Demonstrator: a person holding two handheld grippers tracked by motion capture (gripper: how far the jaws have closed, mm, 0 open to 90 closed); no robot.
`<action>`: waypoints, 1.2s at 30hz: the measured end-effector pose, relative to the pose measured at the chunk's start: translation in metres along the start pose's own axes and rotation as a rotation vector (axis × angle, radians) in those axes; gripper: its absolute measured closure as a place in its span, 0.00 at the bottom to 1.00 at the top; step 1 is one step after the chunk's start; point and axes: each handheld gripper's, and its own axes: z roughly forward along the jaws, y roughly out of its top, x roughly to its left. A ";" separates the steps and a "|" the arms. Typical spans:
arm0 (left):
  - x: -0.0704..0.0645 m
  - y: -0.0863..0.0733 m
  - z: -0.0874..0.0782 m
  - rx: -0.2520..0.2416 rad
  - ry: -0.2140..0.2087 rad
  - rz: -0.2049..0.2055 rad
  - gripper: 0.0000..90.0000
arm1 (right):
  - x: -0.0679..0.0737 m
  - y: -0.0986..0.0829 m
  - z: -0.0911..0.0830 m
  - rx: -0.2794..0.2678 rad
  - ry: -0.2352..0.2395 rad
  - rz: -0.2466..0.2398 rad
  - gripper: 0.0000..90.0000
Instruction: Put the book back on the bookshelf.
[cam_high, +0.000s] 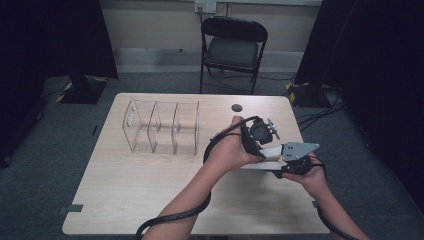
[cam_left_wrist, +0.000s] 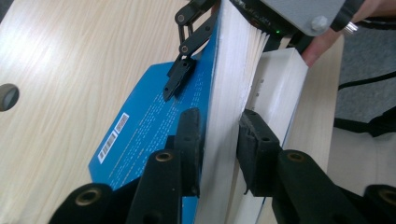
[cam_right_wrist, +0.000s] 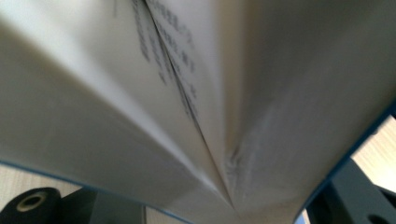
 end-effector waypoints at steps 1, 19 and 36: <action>0.001 -0.001 0.000 -0.008 0.001 -0.006 0.75 | 0.000 0.000 0.000 0.000 0.001 0.010 0.54; 0.019 -0.036 -0.037 -0.149 0.058 -0.095 0.40 | -0.016 0.002 -0.002 -0.002 0.044 0.101 0.54; 0.026 -0.064 -0.045 -0.171 0.085 -0.149 0.29 | -0.036 0.002 -0.003 -0.009 0.096 0.203 0.54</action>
